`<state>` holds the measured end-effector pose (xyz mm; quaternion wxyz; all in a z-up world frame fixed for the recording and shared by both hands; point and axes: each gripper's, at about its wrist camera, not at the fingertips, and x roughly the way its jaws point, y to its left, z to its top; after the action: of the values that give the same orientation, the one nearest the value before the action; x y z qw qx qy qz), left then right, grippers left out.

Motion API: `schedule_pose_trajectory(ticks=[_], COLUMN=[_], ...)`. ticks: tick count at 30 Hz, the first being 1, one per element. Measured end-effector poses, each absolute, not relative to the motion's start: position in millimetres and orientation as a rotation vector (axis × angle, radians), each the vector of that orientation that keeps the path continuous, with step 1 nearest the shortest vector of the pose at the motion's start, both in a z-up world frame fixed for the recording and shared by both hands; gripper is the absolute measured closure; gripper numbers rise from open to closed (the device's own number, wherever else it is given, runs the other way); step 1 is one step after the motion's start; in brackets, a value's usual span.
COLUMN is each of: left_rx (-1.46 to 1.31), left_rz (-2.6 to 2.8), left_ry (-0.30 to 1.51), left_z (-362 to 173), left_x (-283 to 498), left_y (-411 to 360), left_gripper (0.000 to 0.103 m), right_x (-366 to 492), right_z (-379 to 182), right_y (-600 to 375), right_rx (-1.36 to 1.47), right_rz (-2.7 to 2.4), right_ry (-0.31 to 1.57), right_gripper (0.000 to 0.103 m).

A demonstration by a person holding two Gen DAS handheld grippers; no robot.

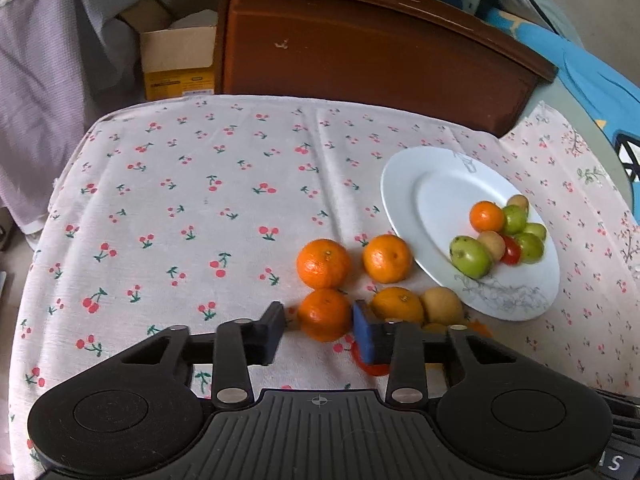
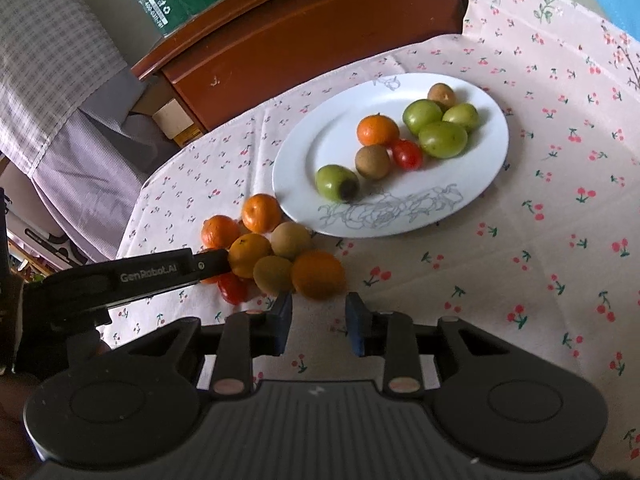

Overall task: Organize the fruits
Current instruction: 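Grasp a mandarin orange with the left gripper while the right gripper grasps another mandarin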

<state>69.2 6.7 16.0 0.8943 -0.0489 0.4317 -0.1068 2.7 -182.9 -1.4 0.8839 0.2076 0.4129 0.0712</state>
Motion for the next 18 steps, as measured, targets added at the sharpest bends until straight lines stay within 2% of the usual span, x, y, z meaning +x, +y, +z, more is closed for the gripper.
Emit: schedule_pose_trajectory(ticks=[2, 6, 13, 18], left_rx=[-0.094, -0.106, -0.104, -0.099], left_rz=[-0.230, -0.235, -0.214, -0.201], left_ry=[0.892, 0.896, 0.901, 0.899], left_z=[16, 17, 21, 24], left_x=[67, 65, 59, 54], left_y=[6, 8, 15, 21], left_gripper=[0.076, 0.077, 0.077, 0.077], right_x=[2, 3, 2, 0], right_z=[-2, -2, -3, -3], right_y=[-182, -182, -185, -185], right_rx=[0.430, 0.433, 0.439, 0.431], right_rz=[0.148, 0.152, 0.161, 0.165], right_ry=[0.859, 0.859, 0.863, 0.866], right_gripper=[0.072, 0.074, 0.088, 0.086])
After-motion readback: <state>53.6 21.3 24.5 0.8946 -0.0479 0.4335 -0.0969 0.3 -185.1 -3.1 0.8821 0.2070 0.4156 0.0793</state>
